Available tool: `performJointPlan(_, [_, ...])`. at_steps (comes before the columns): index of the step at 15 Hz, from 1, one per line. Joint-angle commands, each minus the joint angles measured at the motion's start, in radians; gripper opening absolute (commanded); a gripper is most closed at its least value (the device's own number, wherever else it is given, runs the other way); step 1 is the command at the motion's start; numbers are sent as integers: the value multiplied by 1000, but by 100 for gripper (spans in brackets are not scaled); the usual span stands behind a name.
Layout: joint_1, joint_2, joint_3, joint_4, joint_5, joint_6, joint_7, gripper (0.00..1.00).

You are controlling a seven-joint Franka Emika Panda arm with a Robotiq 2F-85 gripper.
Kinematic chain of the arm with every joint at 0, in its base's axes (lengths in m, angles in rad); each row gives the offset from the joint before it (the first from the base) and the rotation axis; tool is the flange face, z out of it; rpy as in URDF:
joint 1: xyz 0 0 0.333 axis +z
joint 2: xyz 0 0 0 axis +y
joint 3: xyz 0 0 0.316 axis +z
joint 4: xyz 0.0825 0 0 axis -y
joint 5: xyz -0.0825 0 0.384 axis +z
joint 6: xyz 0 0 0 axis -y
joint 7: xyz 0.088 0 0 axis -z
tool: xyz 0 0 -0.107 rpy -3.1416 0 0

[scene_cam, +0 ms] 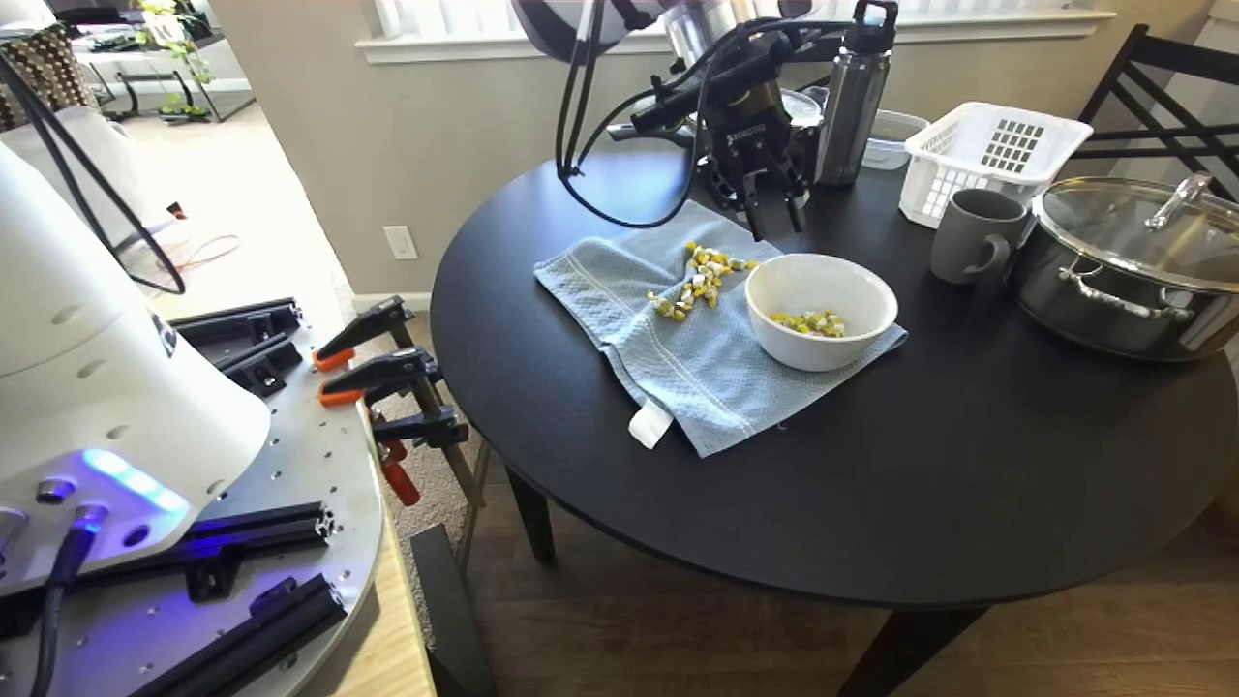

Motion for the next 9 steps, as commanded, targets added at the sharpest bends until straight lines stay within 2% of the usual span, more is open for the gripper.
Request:
performJointPlan(1, [-63, -1, 85, -29, 37, 99, -46, 77])
performJointPlan(4, [-98, 61, 147, -15, 116, 166, -115, 96])
performJointPlan(6, [-129, 110, 196, -3, 217, 191, -206, 100])
performJointPlan(9, [-170, 172, 248, 20, 368, 200, -333, 100])
